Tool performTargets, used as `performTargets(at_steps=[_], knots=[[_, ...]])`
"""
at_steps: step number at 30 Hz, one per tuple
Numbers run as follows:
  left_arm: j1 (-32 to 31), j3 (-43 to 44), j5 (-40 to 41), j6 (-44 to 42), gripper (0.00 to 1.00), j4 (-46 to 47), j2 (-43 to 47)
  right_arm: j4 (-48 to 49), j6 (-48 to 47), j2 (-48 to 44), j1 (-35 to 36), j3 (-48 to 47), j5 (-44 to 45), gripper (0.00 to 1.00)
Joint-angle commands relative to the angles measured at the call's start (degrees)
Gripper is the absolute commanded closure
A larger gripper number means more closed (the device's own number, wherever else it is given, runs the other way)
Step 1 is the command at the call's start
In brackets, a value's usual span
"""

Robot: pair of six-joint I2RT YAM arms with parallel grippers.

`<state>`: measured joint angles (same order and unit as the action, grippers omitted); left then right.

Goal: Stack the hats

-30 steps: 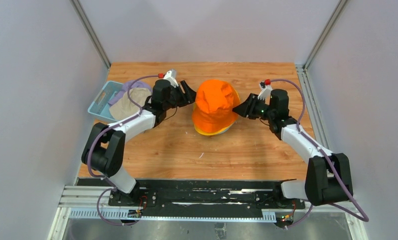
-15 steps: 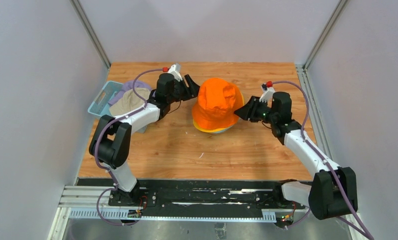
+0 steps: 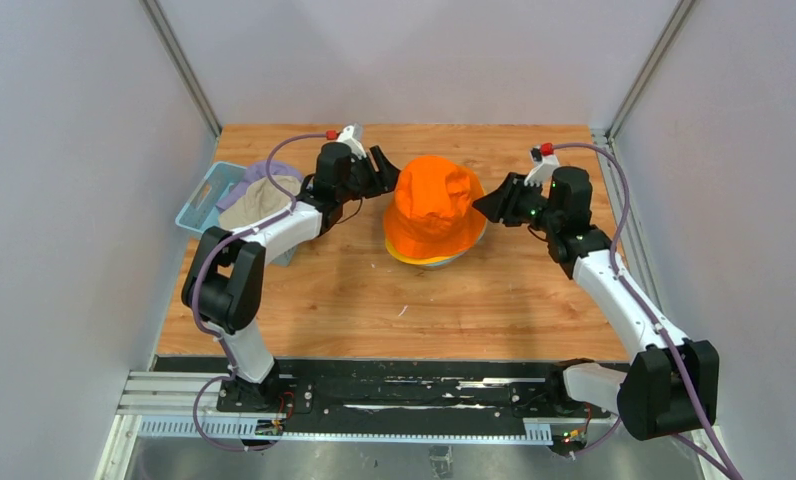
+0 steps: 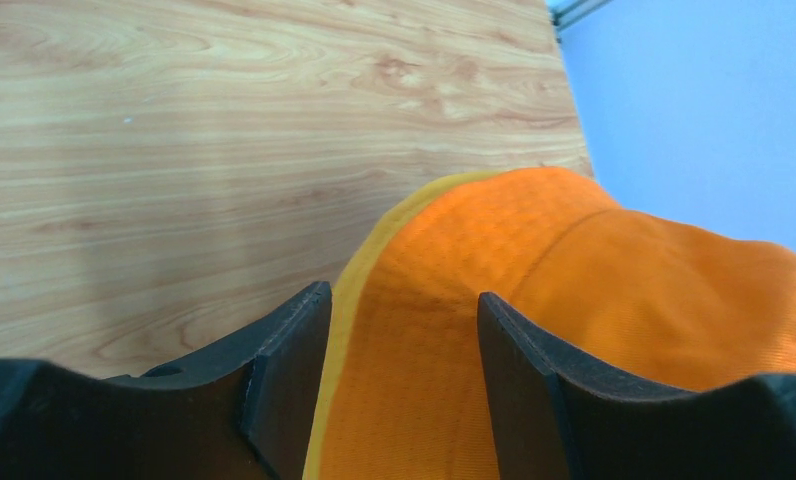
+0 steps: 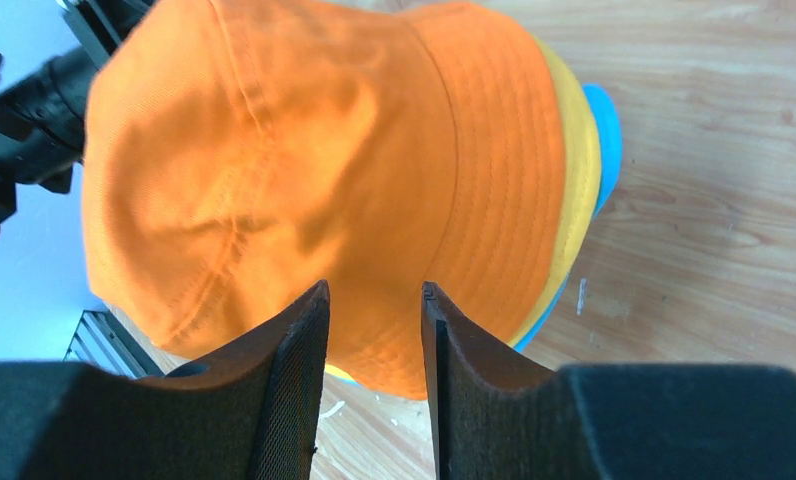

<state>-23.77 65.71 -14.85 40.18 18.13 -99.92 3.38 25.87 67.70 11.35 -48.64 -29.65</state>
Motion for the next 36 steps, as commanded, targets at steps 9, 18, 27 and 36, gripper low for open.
performTargets(at_steps=[9, 18, 27, 36], knots=[[3.44, -5.65, 9.59, -3.58, 0.4, -5.08, 8.06, -0.23, -2.04, -0.55, 0.61, -4.62, 3.32, 0.61], [3.55, -8.62, 16.52, -5.72, 0.4, -9.8, 17.44, -0.27, -2.94, -1.49, -0.38, -3.94, 4.63, 0.51], [3.52, -13.96, 18.74, -4.77, 0.39, -10.76, 26.57, 4.89, 0.73, -3.06, -0.22, -6.86, -3.73, 0.45], [3.6, -19.25, 33.6, -3.99, 0.32, -18.66, 35.8, 3.39, -1.26, -3.48, 0.55, -7.09, -1.02, 0.45]])
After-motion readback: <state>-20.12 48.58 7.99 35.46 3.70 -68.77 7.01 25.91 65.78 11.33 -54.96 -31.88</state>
